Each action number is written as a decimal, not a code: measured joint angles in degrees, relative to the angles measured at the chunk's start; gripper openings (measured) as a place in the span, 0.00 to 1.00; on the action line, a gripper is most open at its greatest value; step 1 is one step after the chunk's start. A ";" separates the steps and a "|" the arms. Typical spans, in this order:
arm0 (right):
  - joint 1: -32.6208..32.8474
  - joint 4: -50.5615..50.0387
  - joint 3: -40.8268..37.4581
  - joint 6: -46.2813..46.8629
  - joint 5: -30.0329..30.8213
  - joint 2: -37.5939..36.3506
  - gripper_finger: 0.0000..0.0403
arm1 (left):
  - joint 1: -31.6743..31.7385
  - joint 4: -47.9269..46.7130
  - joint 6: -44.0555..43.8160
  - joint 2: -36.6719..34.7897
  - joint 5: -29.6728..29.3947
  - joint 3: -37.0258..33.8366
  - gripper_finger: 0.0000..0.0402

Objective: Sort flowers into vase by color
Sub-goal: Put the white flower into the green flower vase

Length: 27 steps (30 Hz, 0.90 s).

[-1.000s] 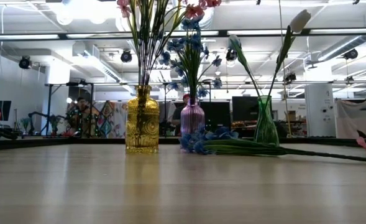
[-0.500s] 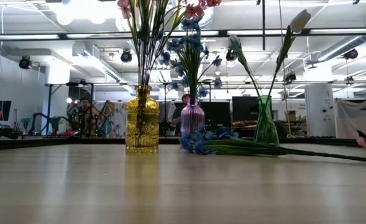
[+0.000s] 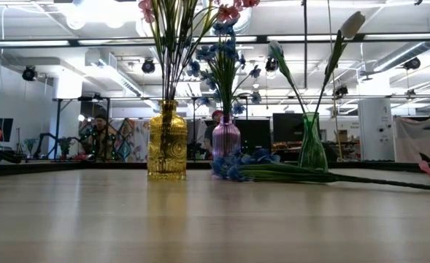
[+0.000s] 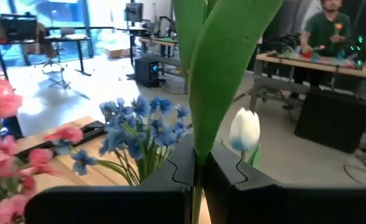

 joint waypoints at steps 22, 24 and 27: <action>-3.08 0.86 -1.02 2.01 11.04 2.46 0.03 | -0.38 -32.14 -21.59 -5.94 -5.79 0.00 0.53; -4.52 0.83 -1.02 1.96 11.01 2.47 0.03 | -0.38 -32.67 -21.59 -6.01 -6.17 0.02 0.53; -6.81 0.92 -1.20 2.53 11.04 2.89 0.03 | -0.41 -32.83 -21.61 -6.03 -6.15 0.02 0.53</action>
